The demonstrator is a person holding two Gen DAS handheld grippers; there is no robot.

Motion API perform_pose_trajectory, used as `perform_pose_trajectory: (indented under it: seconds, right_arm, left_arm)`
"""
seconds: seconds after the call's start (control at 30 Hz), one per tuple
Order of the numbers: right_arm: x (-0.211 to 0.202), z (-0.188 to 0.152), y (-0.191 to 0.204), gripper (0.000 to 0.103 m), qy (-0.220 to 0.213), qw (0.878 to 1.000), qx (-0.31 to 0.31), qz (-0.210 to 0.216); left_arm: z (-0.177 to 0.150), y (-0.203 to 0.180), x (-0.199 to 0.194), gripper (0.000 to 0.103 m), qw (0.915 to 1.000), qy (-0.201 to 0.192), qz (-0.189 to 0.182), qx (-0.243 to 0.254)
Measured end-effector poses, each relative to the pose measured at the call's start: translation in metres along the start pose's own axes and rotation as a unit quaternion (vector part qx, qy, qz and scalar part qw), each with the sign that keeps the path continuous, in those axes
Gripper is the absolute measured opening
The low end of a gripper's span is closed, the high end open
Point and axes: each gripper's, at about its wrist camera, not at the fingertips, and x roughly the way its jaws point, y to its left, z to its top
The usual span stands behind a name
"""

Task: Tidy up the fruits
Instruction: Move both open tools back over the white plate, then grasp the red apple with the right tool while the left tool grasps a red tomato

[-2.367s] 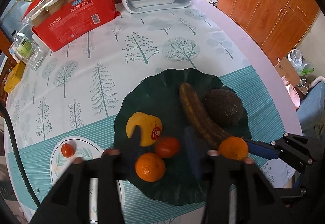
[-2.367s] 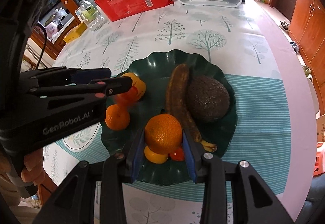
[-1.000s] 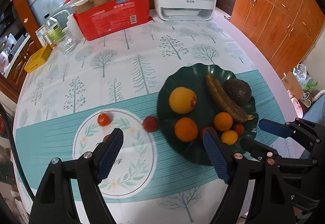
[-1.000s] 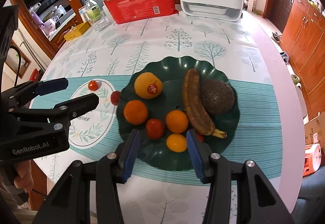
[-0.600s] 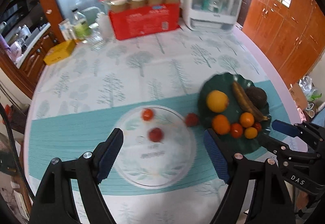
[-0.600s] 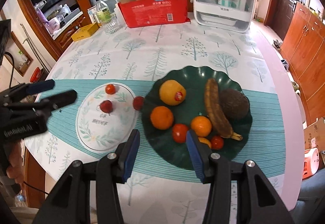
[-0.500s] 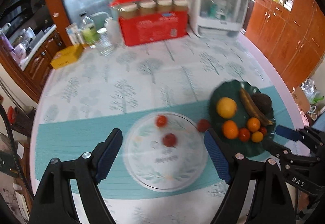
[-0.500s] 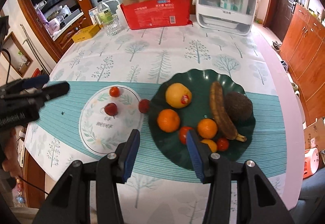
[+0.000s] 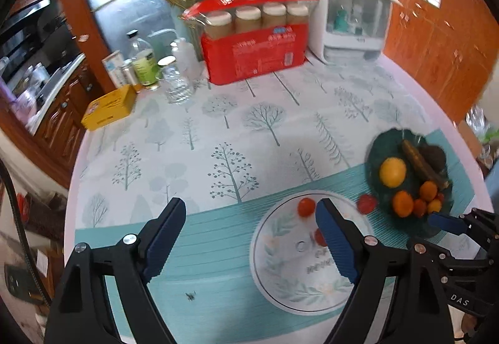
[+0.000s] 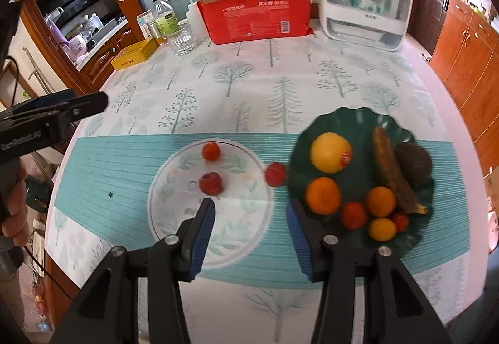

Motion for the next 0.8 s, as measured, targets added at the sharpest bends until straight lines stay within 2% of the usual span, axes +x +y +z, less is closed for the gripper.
perform_pose_trajectory:
  seconds: [0.27, 0.53, 0.63, 0.67, 0.8]
  right_arm:
    - [0.064, 0.0, 0.034, 0.048, 0.009, 1.0, -0.006, 0.002]
    - [0.12, -0.004, 0.039, 0.048, 0.045, 0.999, 0.01, -0.007]
    - [0.128, -0.006, 0.035, 0.039, 0.05, 0.999, 0.021, 0.0]
    - [0.129, -0.007, 0.035, 0.03, 0.048, 0.999, 0.021, -0.001]
    - [0.125, -0.01, 0.026, 0.03, 0.04, 0.999, 0.029, -0.015]
  left_arm:
    - [-0.009, -0.005, 0.079, 0.084, 0.9943, 0.048, -0.041, 0.086]
    - [-0.015, -0.021, 0.122, 0.084, 0.9883, 0.079, -0.082, 0.102]
    - [-0.015, -0.028, 0.129, 0.084, 0.9865, 0.082, -0.092, 0.108]
    - [-0.015, -0.03, 0.132, 0.084, 0.9861, 0.083, -0.095, 0.109]
    - [-0.015, -0.042, 0.142, 0.081, 0.9843, 0.088, -0.108, 0.108]
